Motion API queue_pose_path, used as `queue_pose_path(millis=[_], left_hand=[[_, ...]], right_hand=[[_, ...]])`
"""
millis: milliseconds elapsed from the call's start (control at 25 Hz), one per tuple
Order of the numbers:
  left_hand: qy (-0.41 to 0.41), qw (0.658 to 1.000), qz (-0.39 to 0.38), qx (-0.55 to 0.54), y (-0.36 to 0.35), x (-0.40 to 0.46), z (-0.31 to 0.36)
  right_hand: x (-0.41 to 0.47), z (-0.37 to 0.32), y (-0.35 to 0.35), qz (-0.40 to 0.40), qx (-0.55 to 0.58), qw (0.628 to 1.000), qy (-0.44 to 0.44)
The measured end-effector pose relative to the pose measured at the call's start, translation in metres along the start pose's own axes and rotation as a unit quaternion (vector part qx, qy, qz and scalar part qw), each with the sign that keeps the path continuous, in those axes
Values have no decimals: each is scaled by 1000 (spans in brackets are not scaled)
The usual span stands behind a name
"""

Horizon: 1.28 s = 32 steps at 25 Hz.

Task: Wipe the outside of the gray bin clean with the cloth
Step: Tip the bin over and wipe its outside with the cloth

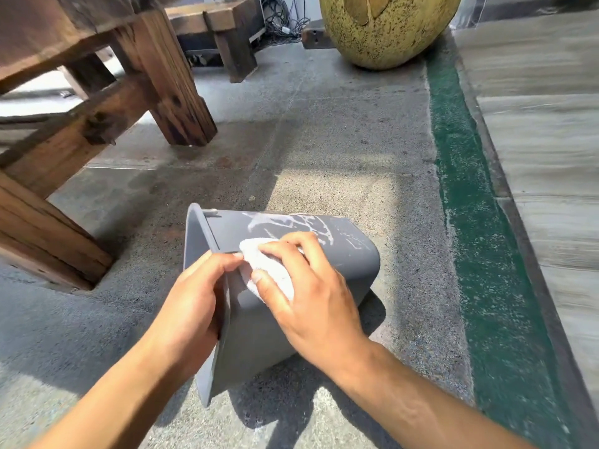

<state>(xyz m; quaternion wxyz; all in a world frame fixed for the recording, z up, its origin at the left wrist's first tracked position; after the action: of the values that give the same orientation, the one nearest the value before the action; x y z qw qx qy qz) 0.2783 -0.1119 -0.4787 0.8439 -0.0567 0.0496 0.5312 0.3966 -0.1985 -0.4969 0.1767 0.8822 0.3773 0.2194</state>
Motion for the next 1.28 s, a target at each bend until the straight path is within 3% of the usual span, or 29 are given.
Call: queue_pose_path(millis=[120,320,440,520,720,840,960,1160,1280], left_hand=[[24,999,28,-9,21,-1,-13],[55,998,24,-30,35,-8,-16],[57,996,30,-58,32,-11,-16],[29,996,54,-67,28,-8,-12],[-44,987,119,100,36,1,-9],[-51,980,143,131,44,4,-5],[-114,955,91,257,41,7,8],[-179,904,3,387,42,3,18],[-206,886,-29,414,43,-3,21]], right_hand=[[14,34,1,-2,-86,995,-53],[47,135,36,53,-159,947,-274],[45,170,35,68,-81,917,-385],[37,171,37,94,-36,908,-406],[44,107,51,156,-10,959,-237],[40,41,31,97,11,993,-72],[23,-9,2,9,27,999,23],[10,-30,-22,-13,-70,995,68],[15,0,-8,4,-137,990,14]])
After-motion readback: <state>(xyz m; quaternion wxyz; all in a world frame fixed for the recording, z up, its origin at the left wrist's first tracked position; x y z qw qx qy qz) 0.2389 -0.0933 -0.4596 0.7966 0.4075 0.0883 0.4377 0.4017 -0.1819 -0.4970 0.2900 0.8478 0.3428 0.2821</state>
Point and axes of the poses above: each hand's wrist, its own x-axis towards the middle knuckle, its own y-axis out of the back of the hand, z = x × y, the point moved 4 cm from there along x, towards the middle knuckle, and after that the axes turned 14 degrees about -y, right-handed, at the moved point
